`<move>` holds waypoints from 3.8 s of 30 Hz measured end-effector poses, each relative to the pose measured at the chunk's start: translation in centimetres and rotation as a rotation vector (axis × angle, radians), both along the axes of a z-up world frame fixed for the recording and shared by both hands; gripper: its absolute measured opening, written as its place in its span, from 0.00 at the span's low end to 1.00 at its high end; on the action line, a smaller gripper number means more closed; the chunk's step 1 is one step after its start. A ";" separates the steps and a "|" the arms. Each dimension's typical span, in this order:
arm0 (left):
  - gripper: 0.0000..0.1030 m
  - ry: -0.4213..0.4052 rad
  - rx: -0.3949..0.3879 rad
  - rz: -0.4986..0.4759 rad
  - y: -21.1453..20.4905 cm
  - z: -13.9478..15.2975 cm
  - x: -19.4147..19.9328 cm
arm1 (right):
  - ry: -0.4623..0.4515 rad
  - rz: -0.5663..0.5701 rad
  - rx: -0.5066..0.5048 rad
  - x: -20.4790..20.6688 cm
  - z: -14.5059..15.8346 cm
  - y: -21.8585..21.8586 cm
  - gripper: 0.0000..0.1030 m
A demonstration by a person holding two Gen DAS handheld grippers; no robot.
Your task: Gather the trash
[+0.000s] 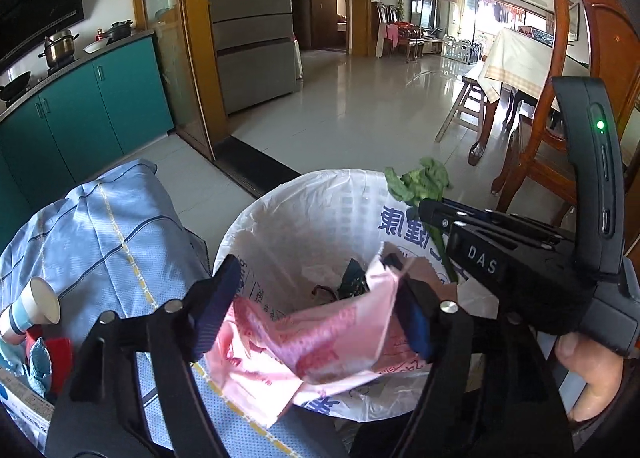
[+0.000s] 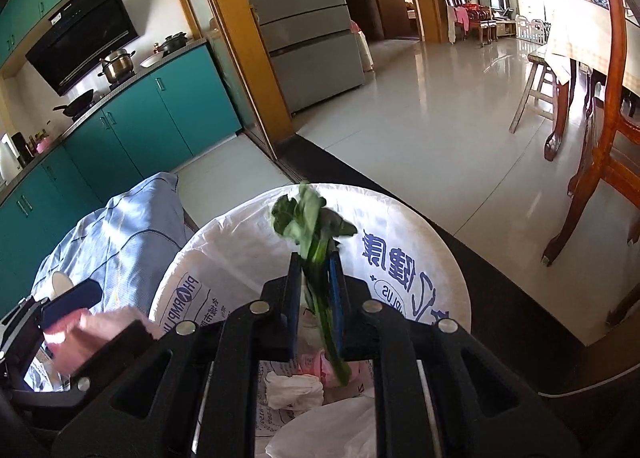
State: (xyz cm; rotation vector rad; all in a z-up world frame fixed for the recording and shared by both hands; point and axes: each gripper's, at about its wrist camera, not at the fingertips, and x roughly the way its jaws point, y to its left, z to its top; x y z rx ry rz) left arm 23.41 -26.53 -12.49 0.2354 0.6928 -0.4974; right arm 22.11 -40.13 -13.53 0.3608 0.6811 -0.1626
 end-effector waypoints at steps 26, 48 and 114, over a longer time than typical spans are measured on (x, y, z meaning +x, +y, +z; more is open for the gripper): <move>0.84 -0.180 0.224 0.722 31.1 4.7 -9.2 | -0.096 0.527 -0.142 5.7 7.8 18.8 0.78; 0.90 -0.025 0.175 0.917 38.3 3.2 -11.5 | 0.044 0.908 -0.143 5.6 -0.6 30.8 0.79; 0.91 0.070 0.237 0.888 36.0 0.0 -10.1 | 0.052 1.138 -0.178 1.1 -1.4 33.5 0.56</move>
